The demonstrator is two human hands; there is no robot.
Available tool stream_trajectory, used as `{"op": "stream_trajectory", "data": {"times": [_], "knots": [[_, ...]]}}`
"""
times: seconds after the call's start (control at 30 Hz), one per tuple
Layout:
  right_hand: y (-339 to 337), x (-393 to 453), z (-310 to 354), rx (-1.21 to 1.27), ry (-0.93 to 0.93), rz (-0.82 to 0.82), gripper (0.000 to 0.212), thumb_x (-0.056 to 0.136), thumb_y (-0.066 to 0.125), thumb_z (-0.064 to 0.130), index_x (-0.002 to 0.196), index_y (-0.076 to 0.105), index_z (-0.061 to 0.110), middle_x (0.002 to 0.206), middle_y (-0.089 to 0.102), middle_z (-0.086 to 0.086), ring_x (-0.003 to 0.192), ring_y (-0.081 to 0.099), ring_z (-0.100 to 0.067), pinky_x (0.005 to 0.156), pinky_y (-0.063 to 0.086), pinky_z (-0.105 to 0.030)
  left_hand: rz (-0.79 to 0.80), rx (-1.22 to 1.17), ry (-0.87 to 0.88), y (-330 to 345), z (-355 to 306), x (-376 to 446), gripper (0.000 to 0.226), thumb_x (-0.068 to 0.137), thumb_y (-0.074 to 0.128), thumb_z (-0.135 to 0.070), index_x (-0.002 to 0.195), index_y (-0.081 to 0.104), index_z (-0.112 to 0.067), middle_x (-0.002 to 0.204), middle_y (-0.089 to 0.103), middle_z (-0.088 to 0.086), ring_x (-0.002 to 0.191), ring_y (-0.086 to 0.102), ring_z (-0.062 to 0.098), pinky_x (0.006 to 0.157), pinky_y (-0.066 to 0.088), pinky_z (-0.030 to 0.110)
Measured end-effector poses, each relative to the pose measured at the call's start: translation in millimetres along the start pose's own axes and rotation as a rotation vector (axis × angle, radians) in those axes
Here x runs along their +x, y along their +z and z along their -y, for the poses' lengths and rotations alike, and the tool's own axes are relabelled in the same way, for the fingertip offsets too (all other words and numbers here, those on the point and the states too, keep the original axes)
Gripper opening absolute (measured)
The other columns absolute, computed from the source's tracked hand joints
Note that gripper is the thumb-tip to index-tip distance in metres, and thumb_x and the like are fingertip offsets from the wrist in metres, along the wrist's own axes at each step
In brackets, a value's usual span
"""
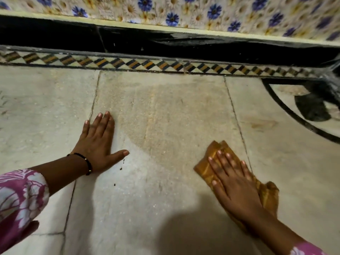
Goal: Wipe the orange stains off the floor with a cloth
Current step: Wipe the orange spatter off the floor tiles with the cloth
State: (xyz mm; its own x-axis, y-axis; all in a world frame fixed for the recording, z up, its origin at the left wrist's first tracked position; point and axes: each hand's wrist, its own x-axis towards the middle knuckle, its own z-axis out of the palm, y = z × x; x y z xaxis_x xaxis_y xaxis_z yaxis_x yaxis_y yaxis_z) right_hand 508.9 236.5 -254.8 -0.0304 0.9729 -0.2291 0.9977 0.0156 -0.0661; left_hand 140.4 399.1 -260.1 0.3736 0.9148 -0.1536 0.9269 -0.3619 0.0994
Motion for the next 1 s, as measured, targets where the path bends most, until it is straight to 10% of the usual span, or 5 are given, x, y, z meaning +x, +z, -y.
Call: {"op": "stream_trajectory", "data": {"times": [0.3,0.53,0.67,0.77,1.0], "knots": [[-18.0,66.9,-39.0,0.159,0.751,-0.074,0.060,0.098,0.013,0.049,0.152,-0.002,0.026,0.160,-0.005,-0.005,0.146,-0.007,-0.025,0.116,-0.005,-0.051,0.020,0.040,0.253,-8.2,-45.8,14.9,0.093,0.073,0.013,-0.066,0.150,0.004,-0.015,0.156,-0.006,0.001,0.141,-0.012,0.015,0.115,-0.003,0.043],[-11.0,51.9,77.1,0.082,-0.098,-0.026,0.056,0.097,0.014,0.052,0.150,0.004,0.037,0.160,0.001,0.000,0.147,-0.006,-0.021,0.115,-0.012,-0.046,0.066,0.125,0.140,-22.9,-54.8,19.6,0.100,0.084,0.052,-0.058,0.148,-0.012,-0.015,0.155,-0.021,0.000,0.142,-0.021,0.018,0.115,-0.008,0.041],[-10.8,-6.5,60.3,0.051,-0.439,0.132,0.057,0.098,0.024,0.053,0.149,0.001,0.042,0.158,-0.012,0.006,0.144,-0.018,-0.016,0.113,-0.018,-0.042,-0.011,0.166,0.320,-28.5,-71.2,13.2,0.089,0.087,0.034,-0.064,0.149,-0.006,-0.014,0.154,-0.017,0.001,0.139,-0.022,0.016,0.112,-0.013,0.040],[-16.2,-30.9,8.3,-0.066,-0.495,0.099,0.066,0.094,0.029,0.057,0.151,0.007,0.034,0.159,-0.002,0.003,0.146,-0.007,-0.020,0.116,-0.006,-0.044,-0.015,0.106,0.498,-26.0,-97.6,3.5,0.086,0.085,0.008,-0.071,0.150,0.012,-0.014,0.156,0.001,0.003,0.143,-0.005,0.019,0.111,-0.010,0.039],[-6.7,-55.9,-52.9,0.014,-0.258,-0.001,0.077,0.091,0.026,0.067,0.153,0.010,0.023,0.160,0.008,-0.001,0.147,0.004,-0.019,0.115,0.010,-0.049,0.039,0.061,0.712,3.6,-151.7,-13.1,0.075,0.088,0.027,-0.060,0.146,0.031,-0.013,0.151,0.032,0.010,0.142,0.020,0.030,0.111,0.012,0.054]]}}
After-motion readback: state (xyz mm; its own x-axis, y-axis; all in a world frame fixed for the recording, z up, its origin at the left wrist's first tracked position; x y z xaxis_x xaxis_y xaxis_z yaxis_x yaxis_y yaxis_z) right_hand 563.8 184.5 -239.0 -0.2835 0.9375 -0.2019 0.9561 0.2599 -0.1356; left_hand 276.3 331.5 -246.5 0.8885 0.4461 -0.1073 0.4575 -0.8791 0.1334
